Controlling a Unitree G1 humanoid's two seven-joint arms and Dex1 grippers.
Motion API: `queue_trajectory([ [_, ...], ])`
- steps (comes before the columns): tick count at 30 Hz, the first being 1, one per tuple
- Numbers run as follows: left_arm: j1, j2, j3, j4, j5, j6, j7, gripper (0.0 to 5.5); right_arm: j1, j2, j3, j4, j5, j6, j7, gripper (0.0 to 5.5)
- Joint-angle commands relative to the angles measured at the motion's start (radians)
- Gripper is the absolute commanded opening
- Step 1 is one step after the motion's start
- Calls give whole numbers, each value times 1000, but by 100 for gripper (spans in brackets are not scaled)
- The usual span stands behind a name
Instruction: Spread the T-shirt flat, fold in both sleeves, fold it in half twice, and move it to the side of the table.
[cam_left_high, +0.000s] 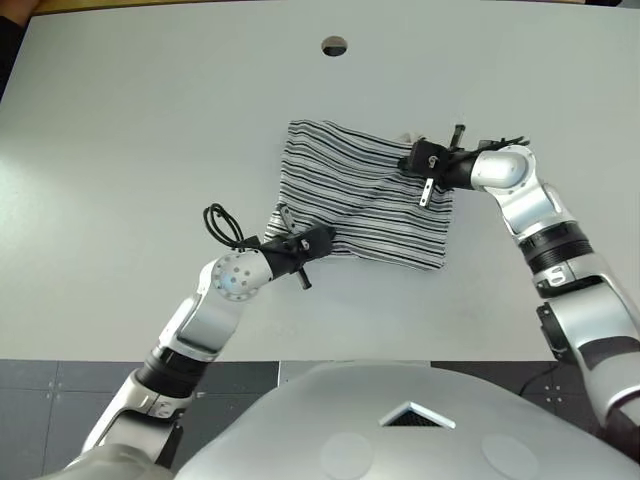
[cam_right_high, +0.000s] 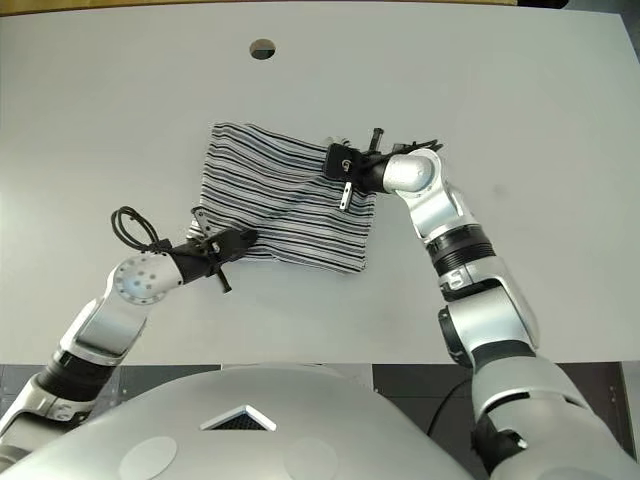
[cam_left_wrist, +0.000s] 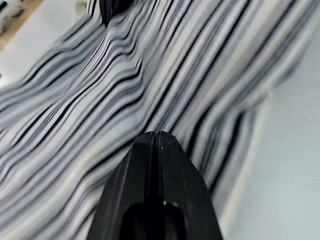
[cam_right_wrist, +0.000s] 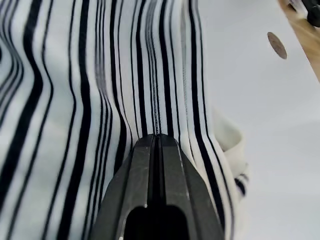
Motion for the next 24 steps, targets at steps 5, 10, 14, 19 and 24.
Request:
queue_trajectory([
  [5,-73,153,60,49,13,69,-151,14,393,-295,53,-585,62,27,243,10],
  [10,-168,84,36,191,42,40,-119,14,522,-376,44,-918,83,118,287,10],
  [14,-239,15,-3,273,58,5,-103,14,588,-419,48,-1021,68,158,307,10],
  [19,-260,-20,-13,299,62,-26,-96,14,593,-402,23,-1035,71,182,277,10],
  [24,-212,-15,149,138,-100,-119,-95,14,517,-296,-159,-1120,255,283,180,10],
])
